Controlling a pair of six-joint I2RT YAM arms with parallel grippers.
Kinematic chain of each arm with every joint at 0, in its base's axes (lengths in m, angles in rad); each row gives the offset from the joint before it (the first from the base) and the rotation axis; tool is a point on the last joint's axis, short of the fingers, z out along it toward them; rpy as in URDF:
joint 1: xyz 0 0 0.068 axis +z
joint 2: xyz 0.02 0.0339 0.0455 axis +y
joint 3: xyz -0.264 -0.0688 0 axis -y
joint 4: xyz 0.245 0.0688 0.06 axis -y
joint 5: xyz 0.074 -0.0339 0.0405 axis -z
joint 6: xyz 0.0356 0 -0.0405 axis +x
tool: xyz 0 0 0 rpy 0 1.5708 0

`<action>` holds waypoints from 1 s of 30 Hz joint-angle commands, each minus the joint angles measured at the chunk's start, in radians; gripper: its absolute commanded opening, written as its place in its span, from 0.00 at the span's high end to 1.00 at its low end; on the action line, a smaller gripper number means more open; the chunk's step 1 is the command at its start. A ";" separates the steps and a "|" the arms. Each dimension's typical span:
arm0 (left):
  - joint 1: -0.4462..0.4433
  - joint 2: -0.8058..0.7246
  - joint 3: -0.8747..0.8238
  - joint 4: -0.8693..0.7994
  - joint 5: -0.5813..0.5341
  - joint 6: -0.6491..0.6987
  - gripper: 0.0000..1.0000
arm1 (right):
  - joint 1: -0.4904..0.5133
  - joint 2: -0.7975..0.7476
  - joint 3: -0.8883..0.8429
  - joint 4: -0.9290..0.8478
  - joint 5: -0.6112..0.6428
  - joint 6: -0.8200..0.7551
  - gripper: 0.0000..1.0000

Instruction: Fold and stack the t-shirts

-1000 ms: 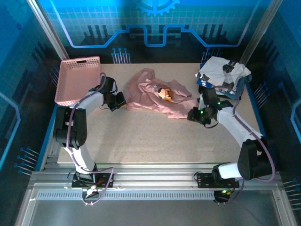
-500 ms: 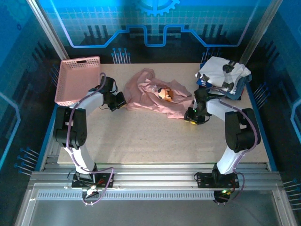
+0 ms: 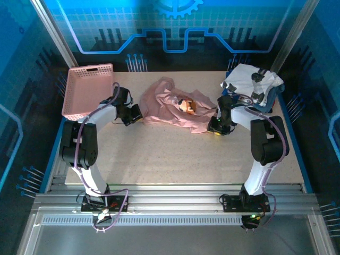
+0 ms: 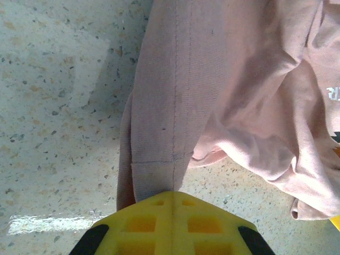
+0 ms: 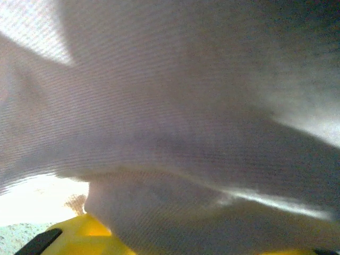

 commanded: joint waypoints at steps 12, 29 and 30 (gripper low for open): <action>-0.005 -0.041 -0.026 0.003 0.008 0.018 1.00 | -0.037 0.002 -0.015 -0.005 0.035 -0.019 0.66; 0.077 -0.133 -0.019 -0.042 0.003 0.032 1.00 | -0.053 -0.139 0.046 -0.068 0.054 -0.014 1.00; 0.082 -0.146 -0.007 -0.053 0.003 0.036 1.00 | -0.056 -0.166 0.050 -0.090 0.041 -0.023 1.00</action>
